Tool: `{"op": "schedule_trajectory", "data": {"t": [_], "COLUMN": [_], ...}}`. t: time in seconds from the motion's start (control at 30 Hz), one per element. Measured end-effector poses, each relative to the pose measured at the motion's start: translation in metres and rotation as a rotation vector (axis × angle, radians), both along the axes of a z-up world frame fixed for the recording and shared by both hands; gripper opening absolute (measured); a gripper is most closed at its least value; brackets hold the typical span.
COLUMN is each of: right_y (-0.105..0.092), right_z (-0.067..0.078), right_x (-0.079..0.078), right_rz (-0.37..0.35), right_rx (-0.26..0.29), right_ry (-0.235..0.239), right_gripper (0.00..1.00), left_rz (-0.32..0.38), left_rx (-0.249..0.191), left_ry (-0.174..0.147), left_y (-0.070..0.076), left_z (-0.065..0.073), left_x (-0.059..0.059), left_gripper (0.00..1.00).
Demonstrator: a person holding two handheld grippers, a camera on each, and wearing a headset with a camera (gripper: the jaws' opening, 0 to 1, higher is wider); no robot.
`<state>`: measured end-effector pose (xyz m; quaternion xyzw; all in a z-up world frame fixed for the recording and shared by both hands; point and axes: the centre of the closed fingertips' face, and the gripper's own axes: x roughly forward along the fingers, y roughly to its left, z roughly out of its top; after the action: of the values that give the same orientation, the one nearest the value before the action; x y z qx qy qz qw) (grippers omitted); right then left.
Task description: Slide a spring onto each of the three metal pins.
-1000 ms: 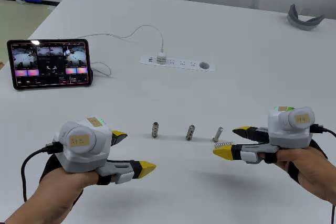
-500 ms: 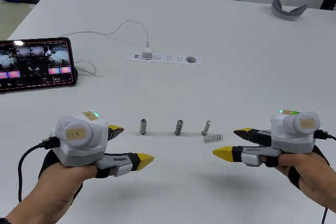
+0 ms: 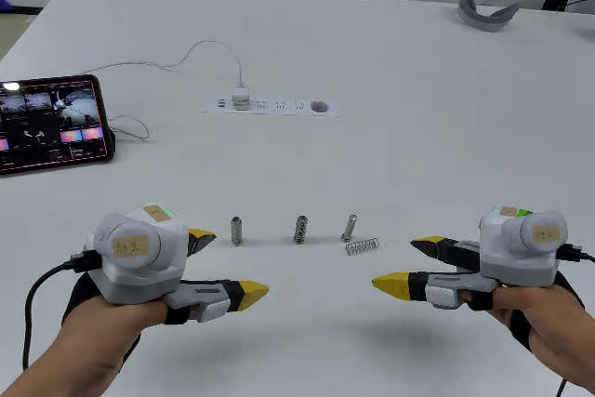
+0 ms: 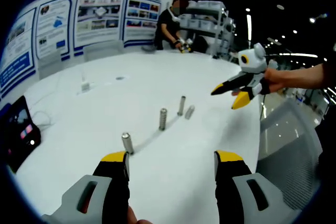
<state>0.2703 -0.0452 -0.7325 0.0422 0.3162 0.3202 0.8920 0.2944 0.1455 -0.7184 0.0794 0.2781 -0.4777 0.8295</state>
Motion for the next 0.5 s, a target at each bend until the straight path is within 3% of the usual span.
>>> {"op": "schedule_trajectory", "data": {"t": [0.5], "right_y": [-0.004], "right_z": [0.0], "right_x": [-0.02], "right_rz": [0.008], "right_rx": [-0.002], "right_ry": [-0.002], "right_gripper": [0.75], "left_rz": [-0.073], "left_rx": [0.008], "left_ry": [0.001], "left_y": [-0.041], "left_z": [-0.004], "left_x": [-0.006], "left_gripper": [0.67]}}
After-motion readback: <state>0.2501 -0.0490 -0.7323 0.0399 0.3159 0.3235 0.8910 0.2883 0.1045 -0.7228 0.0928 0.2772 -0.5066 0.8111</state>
